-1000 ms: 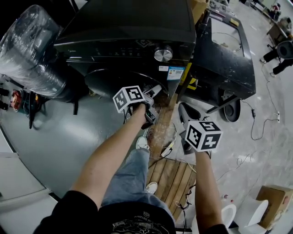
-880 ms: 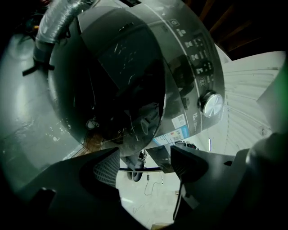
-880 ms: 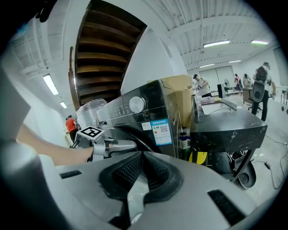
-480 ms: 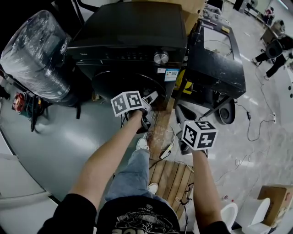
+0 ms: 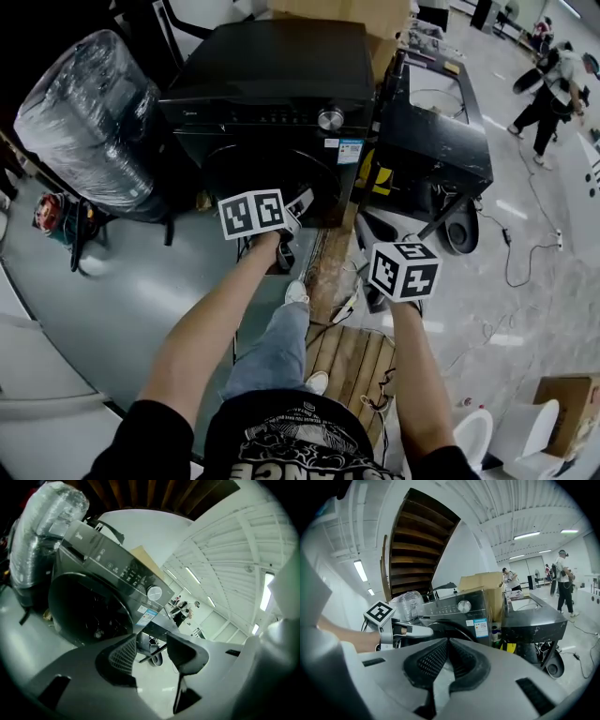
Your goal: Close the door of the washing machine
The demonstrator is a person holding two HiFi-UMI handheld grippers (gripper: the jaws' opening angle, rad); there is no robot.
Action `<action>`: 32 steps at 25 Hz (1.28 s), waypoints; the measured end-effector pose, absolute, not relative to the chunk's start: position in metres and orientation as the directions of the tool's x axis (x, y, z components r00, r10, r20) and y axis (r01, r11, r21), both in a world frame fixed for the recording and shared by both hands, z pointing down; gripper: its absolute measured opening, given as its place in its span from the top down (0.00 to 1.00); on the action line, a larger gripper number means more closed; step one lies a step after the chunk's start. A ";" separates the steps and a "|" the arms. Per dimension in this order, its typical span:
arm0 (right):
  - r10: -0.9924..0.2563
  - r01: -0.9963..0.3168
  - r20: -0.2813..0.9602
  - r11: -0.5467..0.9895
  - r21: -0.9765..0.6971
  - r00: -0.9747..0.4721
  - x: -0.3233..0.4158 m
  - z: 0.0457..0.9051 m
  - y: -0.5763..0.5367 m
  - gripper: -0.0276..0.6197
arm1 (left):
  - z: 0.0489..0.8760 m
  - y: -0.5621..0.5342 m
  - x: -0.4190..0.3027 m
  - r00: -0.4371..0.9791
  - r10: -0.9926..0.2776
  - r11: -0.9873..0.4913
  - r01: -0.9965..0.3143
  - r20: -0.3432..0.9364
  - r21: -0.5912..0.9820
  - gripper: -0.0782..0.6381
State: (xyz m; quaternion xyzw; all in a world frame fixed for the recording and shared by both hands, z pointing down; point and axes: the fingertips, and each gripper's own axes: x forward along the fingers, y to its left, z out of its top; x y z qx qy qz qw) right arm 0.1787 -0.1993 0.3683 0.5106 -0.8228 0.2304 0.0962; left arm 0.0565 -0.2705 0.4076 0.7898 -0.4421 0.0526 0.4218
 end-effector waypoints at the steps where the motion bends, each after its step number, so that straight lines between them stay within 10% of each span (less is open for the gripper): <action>1: -0.798 -0.885 0.390 0.373 -0.279 -0.460 0.179 0.364 -0.195 0.92 | 0.401 -0.264 0.055 0.600 -0.656 -0.283 -0.758 0.459 0.588 0.59; 32: -0.829 -0.874 0.277 0.463 -0.149 -0.486 0.193 0.266 -0.074 0.92 | 0.289 -0.088 0.035 0.523 -0.765 -0.541 -0.839 0.376 0.065 0.82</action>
